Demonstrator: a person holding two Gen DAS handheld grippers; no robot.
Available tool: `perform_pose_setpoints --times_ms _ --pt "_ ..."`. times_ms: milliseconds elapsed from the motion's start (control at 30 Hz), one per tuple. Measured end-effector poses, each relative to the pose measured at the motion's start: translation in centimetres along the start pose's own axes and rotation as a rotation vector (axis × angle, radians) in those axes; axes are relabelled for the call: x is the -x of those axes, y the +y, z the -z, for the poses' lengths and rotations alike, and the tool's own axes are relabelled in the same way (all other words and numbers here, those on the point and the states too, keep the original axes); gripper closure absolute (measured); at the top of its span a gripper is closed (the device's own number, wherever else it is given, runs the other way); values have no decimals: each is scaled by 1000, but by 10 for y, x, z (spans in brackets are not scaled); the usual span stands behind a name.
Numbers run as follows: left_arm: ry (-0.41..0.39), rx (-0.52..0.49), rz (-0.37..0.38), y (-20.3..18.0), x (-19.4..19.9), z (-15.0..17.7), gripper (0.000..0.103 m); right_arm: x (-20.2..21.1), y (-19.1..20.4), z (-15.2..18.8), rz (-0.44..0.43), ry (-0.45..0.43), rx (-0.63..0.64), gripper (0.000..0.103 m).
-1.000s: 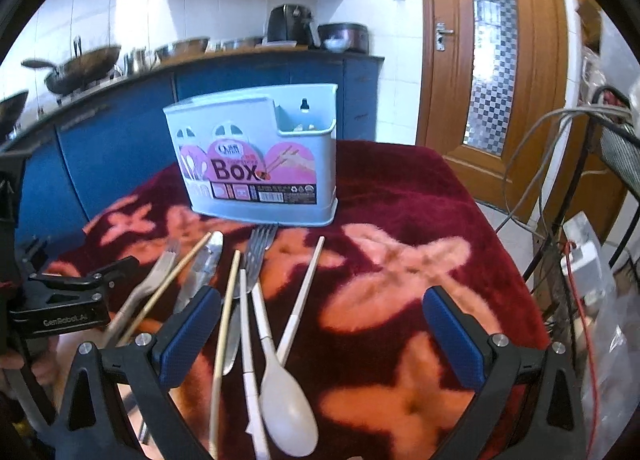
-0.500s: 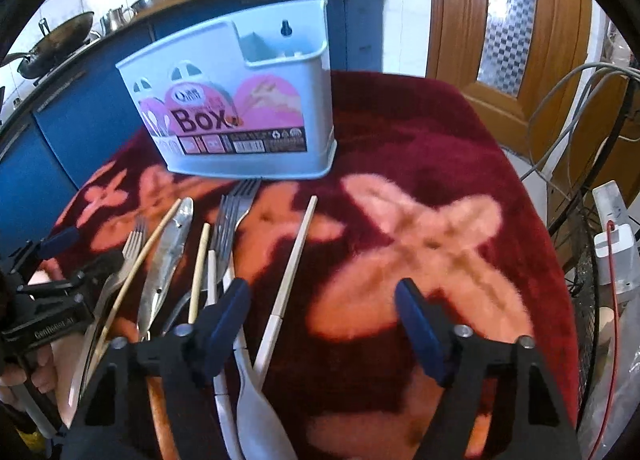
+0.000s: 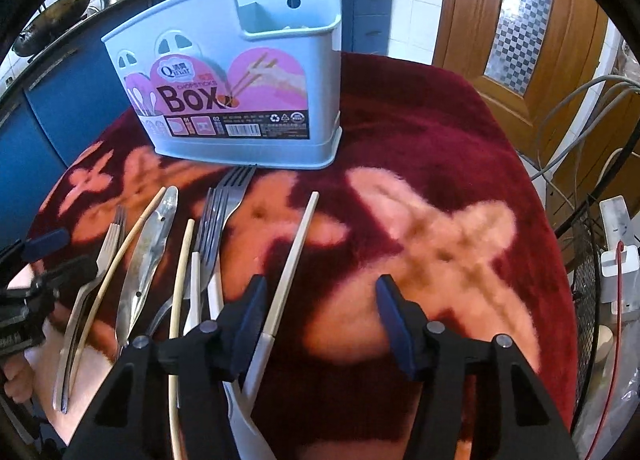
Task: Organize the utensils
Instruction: 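Grasp a silver fork with the left tool while the right tool grasps a white chopstick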
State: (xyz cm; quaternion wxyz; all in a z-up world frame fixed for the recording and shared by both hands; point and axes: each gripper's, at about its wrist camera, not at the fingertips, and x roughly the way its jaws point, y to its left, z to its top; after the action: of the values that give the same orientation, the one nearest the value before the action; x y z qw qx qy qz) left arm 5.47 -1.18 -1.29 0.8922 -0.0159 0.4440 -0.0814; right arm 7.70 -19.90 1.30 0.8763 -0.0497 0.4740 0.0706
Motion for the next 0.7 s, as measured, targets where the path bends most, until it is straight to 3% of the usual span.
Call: perform_pose_setpoints --times_ms 67,233,300,567,700 --pt "-17 -20 -24 -3 -1 1 19 0 2 0 2 -4 7 52" --pt "-27 -12 -72 3 1 0 36 3 2 0 4 -13 27 78" --pt "-20 -4 -81 10 -4 -1 37 3 3 0 4 -13 37 82" --pt "28 -19 -82 11 -12 -8 39 0 3 -5 -9 15 56 82" --pt "74 -31 -60 12 -17 -17 45 -6 -1 -14 -34 64 73 80"
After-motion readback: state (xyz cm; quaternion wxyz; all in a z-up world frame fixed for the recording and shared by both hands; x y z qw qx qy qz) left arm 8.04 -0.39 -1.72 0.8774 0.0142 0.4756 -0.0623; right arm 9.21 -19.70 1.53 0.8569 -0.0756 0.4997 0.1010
